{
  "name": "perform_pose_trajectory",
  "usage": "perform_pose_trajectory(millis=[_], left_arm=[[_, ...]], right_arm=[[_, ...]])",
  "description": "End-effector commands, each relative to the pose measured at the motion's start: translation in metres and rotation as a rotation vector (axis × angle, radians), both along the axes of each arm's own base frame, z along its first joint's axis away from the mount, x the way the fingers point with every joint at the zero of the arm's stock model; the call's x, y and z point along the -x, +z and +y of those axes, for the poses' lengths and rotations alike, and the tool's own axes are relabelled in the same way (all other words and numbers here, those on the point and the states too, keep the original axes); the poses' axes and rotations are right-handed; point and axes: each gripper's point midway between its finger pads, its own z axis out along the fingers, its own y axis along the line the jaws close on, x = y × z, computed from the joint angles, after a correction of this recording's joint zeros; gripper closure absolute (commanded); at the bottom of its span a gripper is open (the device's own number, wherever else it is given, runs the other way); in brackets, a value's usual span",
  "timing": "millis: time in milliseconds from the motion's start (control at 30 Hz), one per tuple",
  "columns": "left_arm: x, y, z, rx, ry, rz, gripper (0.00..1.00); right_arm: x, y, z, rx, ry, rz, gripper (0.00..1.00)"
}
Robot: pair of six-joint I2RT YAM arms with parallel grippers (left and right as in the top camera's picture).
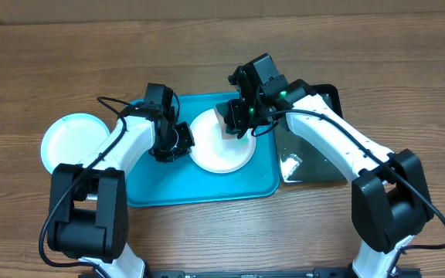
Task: Clean dirty plates on tray and stack at the side
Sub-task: 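Scrub the plate surface with the sponge while the left gripper holds it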
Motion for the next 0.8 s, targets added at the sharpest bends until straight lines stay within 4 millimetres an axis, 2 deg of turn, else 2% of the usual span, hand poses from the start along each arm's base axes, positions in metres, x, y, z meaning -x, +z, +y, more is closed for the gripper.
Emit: perform_pose_trajectory(millis=[0, 200, 333, 467, 767], left_arm=[[-0.005, 0.006, -0.002, 0.01, -0.024, -0.025, 0.95], [-0.005, 0.006, -0.002, 0.011, -0.024, -0.025, 0.95], [-0.005, 0.006, -0.002, 0.011, -0.024, -0.026, 0.96], [-0.006, 0.006, -0.002, 0.011, -0.024, -0.029, 0.95], [-0.006, 0.006, -0.002, 0.011, -0.024, -0.029, 0.96]], right_arm=[[0.006, 0.003, 0.004, -0.013, 0.03, -0.005, 0.96], [0.005, -0.014, 0.005, 0.002, 0.039, 0.012, 0.96], [-0.002, -0.025, -0.002, 0.073, 0.098, -0.061, 0.96], [-0.013, -0.042, -0.017, 0.184, 0.066, -0.096, 0.96], [-0.017, -0.081, -0.019, 0.25, 0.146, -0.105, 0.96]])
